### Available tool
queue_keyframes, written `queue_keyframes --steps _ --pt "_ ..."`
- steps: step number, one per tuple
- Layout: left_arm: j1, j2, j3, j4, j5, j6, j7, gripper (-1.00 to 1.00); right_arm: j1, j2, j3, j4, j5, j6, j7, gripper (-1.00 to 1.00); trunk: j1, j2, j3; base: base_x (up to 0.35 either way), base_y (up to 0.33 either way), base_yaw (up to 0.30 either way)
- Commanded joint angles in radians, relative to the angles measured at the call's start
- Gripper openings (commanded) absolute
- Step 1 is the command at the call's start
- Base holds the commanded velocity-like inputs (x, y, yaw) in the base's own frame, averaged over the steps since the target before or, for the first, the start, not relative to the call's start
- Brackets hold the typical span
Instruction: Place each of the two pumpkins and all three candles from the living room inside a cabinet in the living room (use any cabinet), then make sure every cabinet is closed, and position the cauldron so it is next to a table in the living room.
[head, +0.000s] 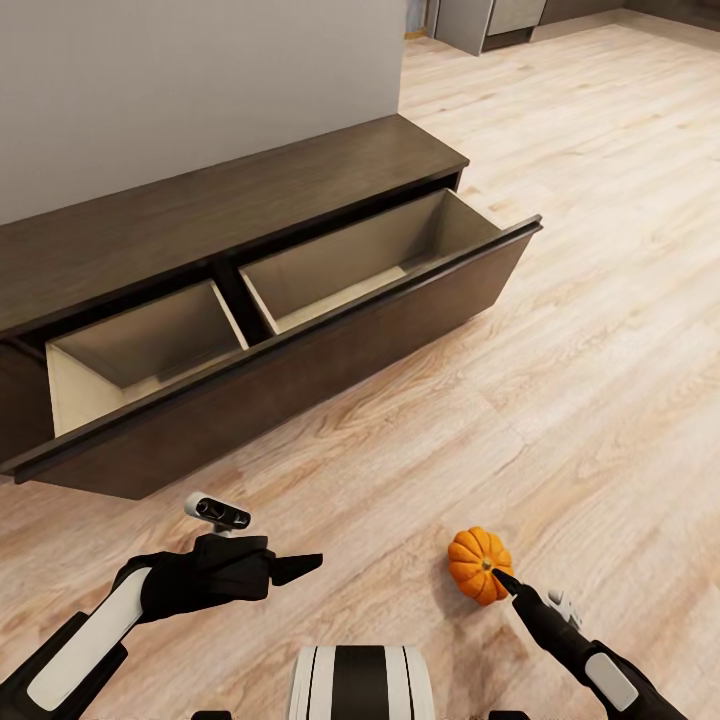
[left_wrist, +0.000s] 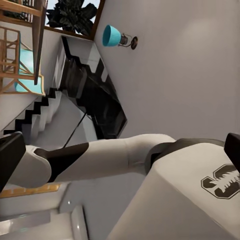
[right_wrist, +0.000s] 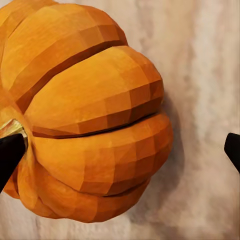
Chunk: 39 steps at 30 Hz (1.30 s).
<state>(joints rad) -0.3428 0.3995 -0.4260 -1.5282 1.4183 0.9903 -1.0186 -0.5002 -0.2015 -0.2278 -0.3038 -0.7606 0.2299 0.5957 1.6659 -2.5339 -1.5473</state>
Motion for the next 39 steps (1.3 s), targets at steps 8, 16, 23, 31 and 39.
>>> queue_keyframes --steps 8,16,23,31,39 --pt "-0.001 0.001 -0.001 0.002 0.004 0.004 -0.003 1.0 0.0 0.0 -0.004 0.0 -0.008 0.009 0.003 1.0 0.0 0.0 -0.001 0.0 0.0 0.0" --pt "-0.001 0.001 -0.002 0.002 0.004 0.004 -0.003 1.0 0.0 -0.001 -0.004 0.0 -0.008 0.009 0.003 1.0 0.0 0.0 -0.001 0.0 0.014 0.0" --pt "-0.001 0.001 -0.002 0.003 0.004 0.004 -0.003 1.0 -0.001 0.0 -0.004 0.0 -0.008 0.009 0.003 1.0 0.0 0.0 -0.001 0.025 0.044 0.0" --pt "-0.001 0.001 -0.002 0.003 0.004 0.004 -0.003 1.0 0.0 -0.001 -0.004 0.0 -0.008 0.009 0.002 1.0 0.0 0.0 -0.001 0.052 0.063 0.0" --pt "-0.001 0.001 -0.002 0.003 0.004 0.004 -0.003 1.0 0.0 -0.001 -0.004 0.0 -0.008 0.011 0.001 1.0 0.0 0.0 -0.001 0.077 0.044 0.0"
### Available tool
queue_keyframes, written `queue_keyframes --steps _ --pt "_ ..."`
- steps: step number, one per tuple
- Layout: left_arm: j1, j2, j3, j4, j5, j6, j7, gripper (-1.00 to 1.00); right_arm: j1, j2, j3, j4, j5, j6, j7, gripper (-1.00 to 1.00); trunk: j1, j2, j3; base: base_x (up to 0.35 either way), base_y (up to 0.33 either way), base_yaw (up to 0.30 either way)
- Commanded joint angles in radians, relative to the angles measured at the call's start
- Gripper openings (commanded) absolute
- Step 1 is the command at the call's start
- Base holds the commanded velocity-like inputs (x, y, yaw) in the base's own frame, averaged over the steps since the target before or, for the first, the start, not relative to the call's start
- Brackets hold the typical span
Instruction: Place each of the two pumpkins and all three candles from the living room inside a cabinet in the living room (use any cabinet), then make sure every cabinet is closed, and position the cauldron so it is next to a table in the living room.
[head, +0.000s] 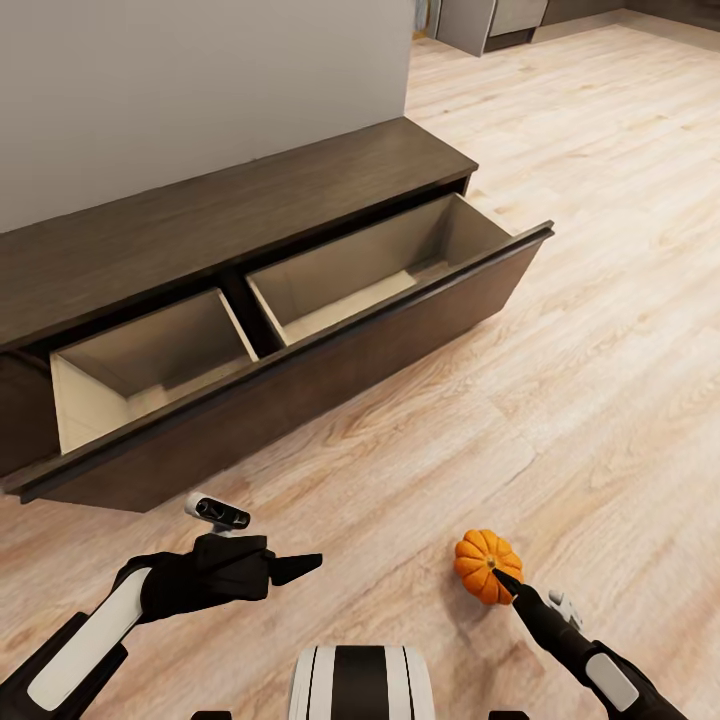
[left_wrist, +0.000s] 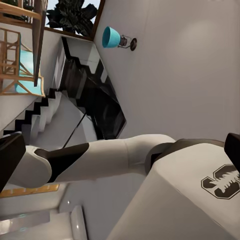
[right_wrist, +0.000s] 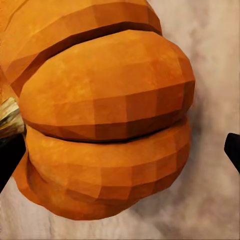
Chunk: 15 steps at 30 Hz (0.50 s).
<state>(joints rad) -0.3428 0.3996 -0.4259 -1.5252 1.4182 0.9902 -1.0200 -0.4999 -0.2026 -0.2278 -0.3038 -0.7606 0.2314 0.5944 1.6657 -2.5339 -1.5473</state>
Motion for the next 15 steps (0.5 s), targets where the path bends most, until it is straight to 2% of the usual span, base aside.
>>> queue_keyframes --steps 1,8,15 --pt "-0.001 0.001 -0.002 0.0 0.004 0.004 -0.002 1.0 0.0 0.0 -0.004 0.0 -0.008 0.009 0.002 1.0 0.0 0.0 -0.001 0.051 0.025 0.0" --pt "-0.001 0.001 -0.002 0.0 0.004 0.004 -0.002 1.0 -0.001 0.0 -0.004 0.0 -0.008 0.009 0.003 1.0 0.0 0.0 -0.001 0.012 0.005 0.0" --pt "-0.001 0.001 -0.002 0.0 0.004 0.004 -0.002 1.0 -0.001 0.0 -0.004 0.0 -0.008 0.01 0.002 1.0 0.0 0.0 -0.001 0.089 0.0 0.0"
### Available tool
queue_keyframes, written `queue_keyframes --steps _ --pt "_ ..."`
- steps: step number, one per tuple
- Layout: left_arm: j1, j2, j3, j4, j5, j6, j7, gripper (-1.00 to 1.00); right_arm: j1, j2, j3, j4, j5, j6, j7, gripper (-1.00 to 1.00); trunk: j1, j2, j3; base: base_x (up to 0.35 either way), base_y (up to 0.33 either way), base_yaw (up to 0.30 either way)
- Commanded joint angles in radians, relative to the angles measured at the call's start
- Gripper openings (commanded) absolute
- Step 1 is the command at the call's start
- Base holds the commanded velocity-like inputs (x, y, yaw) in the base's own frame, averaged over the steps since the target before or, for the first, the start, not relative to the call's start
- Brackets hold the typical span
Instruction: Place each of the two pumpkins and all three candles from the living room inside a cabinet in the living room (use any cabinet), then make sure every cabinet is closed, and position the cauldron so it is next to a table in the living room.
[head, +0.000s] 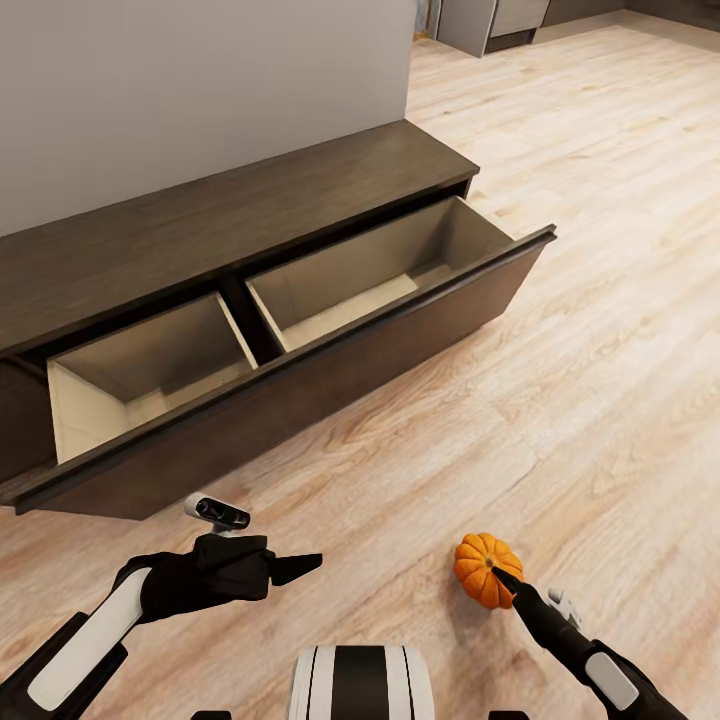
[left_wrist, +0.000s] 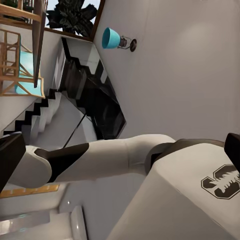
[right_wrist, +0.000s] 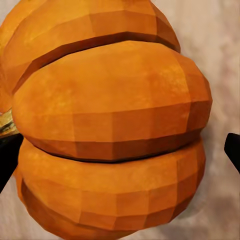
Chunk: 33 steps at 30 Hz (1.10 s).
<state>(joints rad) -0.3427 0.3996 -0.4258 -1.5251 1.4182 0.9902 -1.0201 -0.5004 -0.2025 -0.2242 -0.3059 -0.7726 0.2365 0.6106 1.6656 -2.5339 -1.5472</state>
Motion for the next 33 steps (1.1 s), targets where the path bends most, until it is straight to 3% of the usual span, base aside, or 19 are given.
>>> queue_keyframes --steps 1,4,5,33 --pt "-0.001 0.001 -0.002 0.0 0.004 0.004 -0.002 1.0 0.0 0.0 -0.007 0.002 0.004 0.004 -0.014 1.0 0.0 0.0 -0.001 0.012 0.0 0.0" --pt "-0.001 0.001 -0.002 0.0 0.004 0.004 -0.002 1.0 0.0 0.0 -0.007 0.002 0.004 0.004 -0.014 1.0 0.0 0.0 -0.001 0.014 0.0 0.0" --pt "-0.001 0.001 -0.002 -0.001 0.004 0.004 -0.002 1.0 0.0 0.0 -0.007 0.002 0.004 0.004 -0.014 -1.0 0.0 0.0 -0.001 0.081 0.0 0.0" --pt "-0.001 0.001 -0.002 -0.001 0.003 0.004 -0.002 1.0 0.0 0.0 -0.007 0.002 0.004 0.004 -0.014 -1.0 0.0 0.0 -0.001 0.016 0.0 0.0"
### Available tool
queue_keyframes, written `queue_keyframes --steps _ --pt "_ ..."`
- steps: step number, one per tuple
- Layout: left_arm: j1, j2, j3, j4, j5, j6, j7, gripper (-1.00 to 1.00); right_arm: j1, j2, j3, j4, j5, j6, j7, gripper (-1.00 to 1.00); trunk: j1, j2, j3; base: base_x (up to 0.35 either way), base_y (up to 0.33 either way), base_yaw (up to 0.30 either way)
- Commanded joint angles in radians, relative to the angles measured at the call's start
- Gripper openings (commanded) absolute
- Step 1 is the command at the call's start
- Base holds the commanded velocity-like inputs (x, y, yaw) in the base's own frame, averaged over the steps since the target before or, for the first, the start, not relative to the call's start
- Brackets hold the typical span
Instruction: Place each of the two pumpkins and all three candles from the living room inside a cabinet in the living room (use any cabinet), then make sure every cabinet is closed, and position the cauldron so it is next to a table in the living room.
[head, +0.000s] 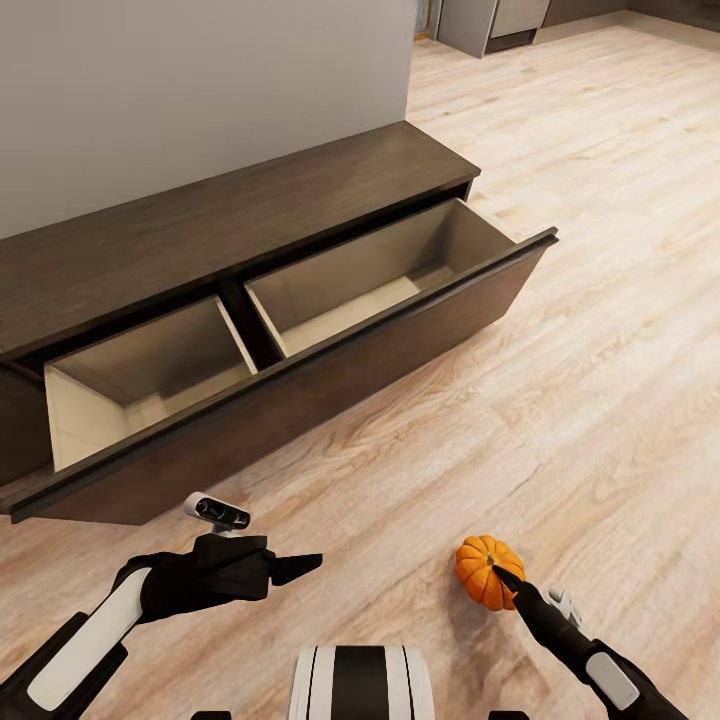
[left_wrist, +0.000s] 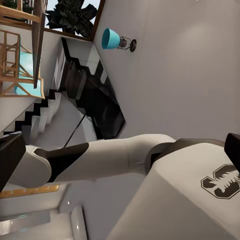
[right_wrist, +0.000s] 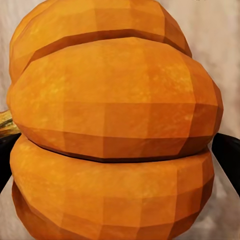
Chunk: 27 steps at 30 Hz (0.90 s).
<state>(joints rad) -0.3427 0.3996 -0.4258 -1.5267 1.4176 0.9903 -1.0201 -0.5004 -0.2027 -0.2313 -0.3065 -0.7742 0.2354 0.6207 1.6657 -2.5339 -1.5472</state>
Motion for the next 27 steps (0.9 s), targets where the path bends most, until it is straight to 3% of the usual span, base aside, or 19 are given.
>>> queue_keyframes --steps 1,7,21,27 --pt "-0.001 0.001 -0.002 0.0 0.003 0.004 -0.002 1.0 0.0 0.0 0.0 0.003 0.006 0.005 -0.024 -1.0 0.0 0.0 -0.001 0.0 0.0 0.0" --pt "-0.001 0.001 -0.002 0.0 0.003 0.004 -0.002 1.0 0.0 0.0 0.0 0.003 0.006 0.005 -0.024 -1.0 0.0 0.0 0.003 0.0 0.0 0.0" --pt "-0.001 0.001 0.0 0.005 -0.006 0.004 0.001 1.0 0.0 0.0 0.0 0.003 0.006 0.005 -0.023 -1.0 -0.007 0.003 0.057 0.0 0.0 0.0" --pt "-0.001 0.001 -0.001 0.005 -0.005 0.004 0.002 1.0 -0.001 0.0 0.0 0.003 0.004 0.004 -0.024 -1.0 -0.009 0.005 0.081 -0.199 0.0 0.0"
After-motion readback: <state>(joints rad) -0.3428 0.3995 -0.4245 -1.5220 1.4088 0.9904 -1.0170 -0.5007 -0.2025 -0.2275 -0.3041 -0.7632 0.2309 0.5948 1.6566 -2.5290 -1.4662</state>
